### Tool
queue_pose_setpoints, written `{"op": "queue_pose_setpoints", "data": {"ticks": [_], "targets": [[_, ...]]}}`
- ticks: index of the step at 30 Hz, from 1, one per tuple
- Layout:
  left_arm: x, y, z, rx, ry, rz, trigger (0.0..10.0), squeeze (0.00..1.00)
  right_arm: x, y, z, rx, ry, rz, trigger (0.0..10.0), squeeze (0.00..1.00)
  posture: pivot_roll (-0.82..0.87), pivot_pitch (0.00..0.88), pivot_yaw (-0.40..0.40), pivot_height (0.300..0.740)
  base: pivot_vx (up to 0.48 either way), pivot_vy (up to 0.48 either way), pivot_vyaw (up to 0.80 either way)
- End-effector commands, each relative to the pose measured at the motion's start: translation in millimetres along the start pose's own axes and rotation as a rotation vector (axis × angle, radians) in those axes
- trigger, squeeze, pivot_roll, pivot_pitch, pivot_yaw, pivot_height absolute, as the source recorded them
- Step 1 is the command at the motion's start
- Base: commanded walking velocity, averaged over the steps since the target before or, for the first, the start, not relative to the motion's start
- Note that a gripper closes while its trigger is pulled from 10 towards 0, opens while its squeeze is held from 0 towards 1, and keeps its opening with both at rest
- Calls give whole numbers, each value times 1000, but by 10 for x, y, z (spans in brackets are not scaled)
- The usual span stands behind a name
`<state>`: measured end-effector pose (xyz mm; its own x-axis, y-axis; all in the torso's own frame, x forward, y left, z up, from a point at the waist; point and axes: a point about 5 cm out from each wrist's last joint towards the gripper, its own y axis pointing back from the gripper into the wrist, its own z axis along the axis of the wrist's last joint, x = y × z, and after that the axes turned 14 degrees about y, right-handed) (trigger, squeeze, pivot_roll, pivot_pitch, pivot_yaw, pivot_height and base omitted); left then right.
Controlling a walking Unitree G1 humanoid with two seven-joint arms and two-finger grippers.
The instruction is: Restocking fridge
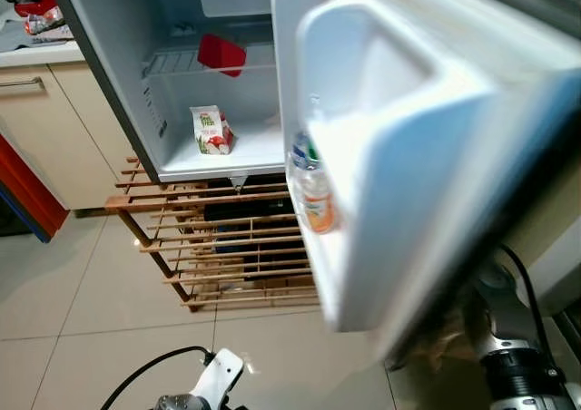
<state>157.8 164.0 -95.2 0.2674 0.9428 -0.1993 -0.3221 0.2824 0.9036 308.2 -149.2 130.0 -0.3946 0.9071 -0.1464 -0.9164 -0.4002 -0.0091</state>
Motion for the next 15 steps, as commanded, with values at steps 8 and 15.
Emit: {"op": "queue_pose_setpoints", "data": {"ticks": [8, 15], "targets": [[279, 132, -74, 6, 24, 7, 10000, 0, 618, -41, 351, -82, -13, 350, 10000, 0, -79, 0, 80, 740, 0, 0, 0], [189, 94, 116, -110, -72, 29, 10000, 0, 233, -95, -21, 126, 51, -9, 10000, 0, -81, 0, 67, 740, 0, 0, 0]]}}
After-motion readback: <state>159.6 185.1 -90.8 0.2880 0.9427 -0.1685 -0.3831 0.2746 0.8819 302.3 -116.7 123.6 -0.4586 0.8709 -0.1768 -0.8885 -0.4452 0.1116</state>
